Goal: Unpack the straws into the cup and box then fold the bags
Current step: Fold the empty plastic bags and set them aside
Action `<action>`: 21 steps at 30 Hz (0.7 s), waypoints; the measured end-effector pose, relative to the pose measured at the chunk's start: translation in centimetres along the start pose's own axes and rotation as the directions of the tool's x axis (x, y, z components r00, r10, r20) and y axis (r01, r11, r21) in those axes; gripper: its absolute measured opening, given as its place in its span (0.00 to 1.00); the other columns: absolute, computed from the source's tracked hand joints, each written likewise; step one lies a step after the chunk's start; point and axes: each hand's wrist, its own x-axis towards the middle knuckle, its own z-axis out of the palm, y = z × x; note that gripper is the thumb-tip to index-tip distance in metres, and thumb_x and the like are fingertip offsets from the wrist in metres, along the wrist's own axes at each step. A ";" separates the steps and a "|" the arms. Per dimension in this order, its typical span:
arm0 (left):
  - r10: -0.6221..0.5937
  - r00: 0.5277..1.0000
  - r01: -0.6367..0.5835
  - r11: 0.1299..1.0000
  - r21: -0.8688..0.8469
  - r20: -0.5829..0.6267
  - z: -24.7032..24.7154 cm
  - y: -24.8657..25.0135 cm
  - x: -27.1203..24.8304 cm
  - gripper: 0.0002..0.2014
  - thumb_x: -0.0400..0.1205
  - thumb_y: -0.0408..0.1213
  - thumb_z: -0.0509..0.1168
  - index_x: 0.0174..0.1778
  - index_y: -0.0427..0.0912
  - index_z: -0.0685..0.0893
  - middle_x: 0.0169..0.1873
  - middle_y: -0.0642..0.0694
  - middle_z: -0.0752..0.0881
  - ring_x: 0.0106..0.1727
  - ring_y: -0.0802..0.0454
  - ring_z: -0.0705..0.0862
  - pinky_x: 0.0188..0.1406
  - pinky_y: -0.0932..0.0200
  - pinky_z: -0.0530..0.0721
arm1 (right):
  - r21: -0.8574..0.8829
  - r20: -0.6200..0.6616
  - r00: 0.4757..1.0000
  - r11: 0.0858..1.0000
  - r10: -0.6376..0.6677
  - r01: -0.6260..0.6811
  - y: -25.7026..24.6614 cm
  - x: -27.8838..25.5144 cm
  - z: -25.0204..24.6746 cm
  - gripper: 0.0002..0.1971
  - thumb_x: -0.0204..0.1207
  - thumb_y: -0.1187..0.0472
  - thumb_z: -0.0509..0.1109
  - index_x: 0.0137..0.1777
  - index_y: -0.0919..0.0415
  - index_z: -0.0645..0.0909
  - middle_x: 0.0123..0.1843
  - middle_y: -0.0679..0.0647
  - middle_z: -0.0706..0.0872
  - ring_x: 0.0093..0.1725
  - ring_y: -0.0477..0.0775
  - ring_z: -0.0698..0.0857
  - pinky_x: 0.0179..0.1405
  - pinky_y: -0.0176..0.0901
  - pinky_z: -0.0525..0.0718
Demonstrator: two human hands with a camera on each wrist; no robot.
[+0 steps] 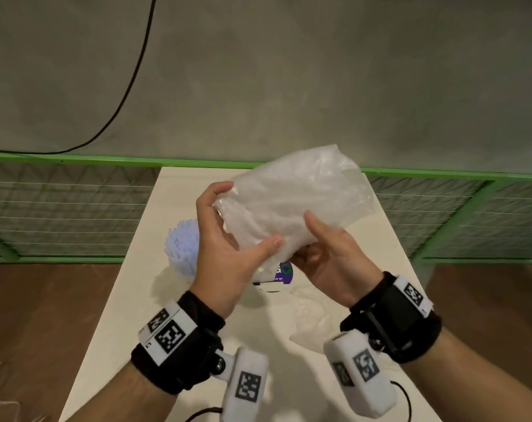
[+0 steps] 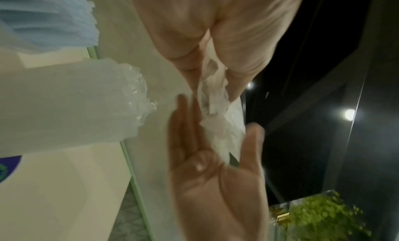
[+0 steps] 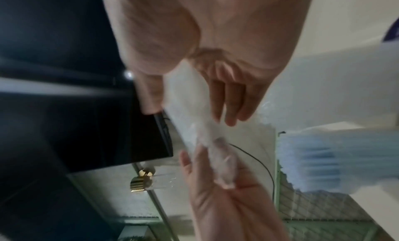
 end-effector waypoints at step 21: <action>-0.423 0.854 0.421 0.904 0.077 0.303 -3.3 1.3 0.2 0.33 0.84 0.14 0.50 0.33 0.47 0.95 0.39 0.48 0.94 0.40 0.56 0.90 0.35 0.66 0.87 | -0.503 0.198 0.979 0.863 0.057 0.052 -4.0 -0.6 -2.6 0.22 0.70 0.78 0.64 0.37 0.52 0.93 0.40 0.49 0.92 0.37 0.48 0.88 0.37 0.40 0.83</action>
